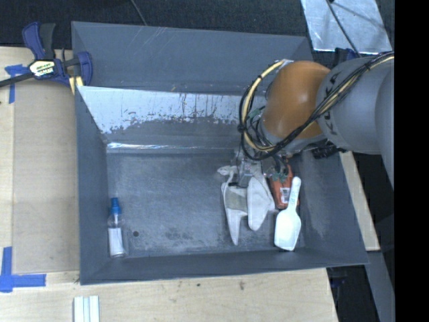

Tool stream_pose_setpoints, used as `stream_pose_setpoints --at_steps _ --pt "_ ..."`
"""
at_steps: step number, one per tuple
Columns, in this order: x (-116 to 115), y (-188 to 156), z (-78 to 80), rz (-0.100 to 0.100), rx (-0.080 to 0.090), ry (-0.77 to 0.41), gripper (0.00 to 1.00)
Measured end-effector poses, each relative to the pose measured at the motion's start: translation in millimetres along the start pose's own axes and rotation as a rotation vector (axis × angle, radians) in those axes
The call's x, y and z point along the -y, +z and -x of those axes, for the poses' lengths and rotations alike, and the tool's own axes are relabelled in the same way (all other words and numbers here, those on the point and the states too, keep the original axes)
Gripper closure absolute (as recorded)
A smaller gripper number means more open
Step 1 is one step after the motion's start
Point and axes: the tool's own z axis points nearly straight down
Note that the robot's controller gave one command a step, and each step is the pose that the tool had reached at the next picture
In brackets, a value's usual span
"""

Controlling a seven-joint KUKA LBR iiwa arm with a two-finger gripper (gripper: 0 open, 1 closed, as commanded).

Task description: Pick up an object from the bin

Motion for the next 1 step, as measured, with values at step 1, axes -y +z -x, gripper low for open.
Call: stream_pose_setpoints --at_steps 1 --pt "2.2 -140.7 -20.2 -0.001 -0.006 -0.014 1.00"
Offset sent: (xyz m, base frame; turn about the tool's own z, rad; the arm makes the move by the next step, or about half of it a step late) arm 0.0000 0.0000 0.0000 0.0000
